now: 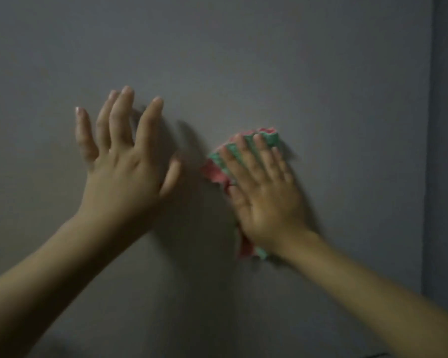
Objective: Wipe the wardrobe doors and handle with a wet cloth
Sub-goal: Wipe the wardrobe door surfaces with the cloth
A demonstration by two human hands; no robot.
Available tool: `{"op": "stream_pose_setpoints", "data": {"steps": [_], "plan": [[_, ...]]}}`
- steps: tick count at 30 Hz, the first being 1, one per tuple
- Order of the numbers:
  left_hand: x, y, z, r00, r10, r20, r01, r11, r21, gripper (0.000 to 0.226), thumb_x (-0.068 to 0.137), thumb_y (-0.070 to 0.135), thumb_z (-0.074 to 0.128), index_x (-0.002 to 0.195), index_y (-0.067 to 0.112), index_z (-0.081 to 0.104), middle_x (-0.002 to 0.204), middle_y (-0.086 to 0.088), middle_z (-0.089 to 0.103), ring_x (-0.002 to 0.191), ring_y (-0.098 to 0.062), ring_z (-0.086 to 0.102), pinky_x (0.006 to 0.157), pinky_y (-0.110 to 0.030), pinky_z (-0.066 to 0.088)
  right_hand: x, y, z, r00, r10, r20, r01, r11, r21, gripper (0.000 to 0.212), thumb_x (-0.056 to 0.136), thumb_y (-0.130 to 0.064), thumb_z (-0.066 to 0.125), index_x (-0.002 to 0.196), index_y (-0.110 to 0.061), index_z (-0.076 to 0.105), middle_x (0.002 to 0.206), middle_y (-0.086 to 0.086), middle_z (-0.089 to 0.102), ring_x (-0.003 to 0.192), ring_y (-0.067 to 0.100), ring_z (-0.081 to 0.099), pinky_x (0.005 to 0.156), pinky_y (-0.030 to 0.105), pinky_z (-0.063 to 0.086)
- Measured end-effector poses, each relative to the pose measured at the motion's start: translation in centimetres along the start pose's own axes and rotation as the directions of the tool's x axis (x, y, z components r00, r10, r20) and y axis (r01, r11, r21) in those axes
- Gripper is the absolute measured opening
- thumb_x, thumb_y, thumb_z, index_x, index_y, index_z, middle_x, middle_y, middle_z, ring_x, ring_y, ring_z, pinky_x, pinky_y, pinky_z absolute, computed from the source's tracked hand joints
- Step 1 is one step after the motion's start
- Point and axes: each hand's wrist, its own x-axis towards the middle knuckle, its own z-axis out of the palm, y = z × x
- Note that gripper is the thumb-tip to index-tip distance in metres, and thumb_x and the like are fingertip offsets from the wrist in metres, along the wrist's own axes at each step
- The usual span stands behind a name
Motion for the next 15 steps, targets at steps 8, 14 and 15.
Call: {"op": "stream_pose_setpoints", "data": {"steps": [8,14,15], "plan": [[-7.7,-4.1,-2.0,0.990,-0.131,-0.053,0.133,0.990,0.041,0.091,0.070,0.063,0.013,0.150,0.020,0.020,0.157,-0.018,0.010,0.146,-0.027,-0.001,0.115,-0.040,-0.015,5.6,-1.2,1.7,0.846,0.495,-0.198,-0.503,0.864,0.011,0.068,0.088,-0.042,0.015,0.143,-0.014,0.041,0.148,0.015,0.039,0.137,0.040,0.034,0.115,0.047,0.016],[-9.0,-8.5,-1.4,0.985,-0.136,-0.102,0.146,0.985,0.095,0.072,0.082,0.055,0.030,0.144,0.018,0.035,0.149,-0.023,0.031,0.139,-0.030,0.020,0.114,-0.034,-0.007,8.5,-9.5,2.7,0.976,-0.176,-0.130,0.182,0.983,0.037,0.052,0.093,-0.036,0.031,0.139,-0.019,0.049,0.145,0.007,0.045,0.137,0.030,0.038,0.115,0.043,0.017],[-9.0,-9.6,-2.3,0.985,-0.136,-0.102,0.149,0.981,0.126,0.072,0.083,0.055,0.029,0.145,0.019,0.034,0.148,-0.023,0.031,0.138,-0.030,0.021,0.114,-0.034,-0.006,8.7,-8.3,2.4,0.969,-0.221,-0.107,0.225,0.974,0.023,0.053,0.093,-0.036,0.030,0.140,-0.020,0.048,0.146,0.007,0.044,0.138,0.028,0.036,0.116,0.042,0.017]]}}
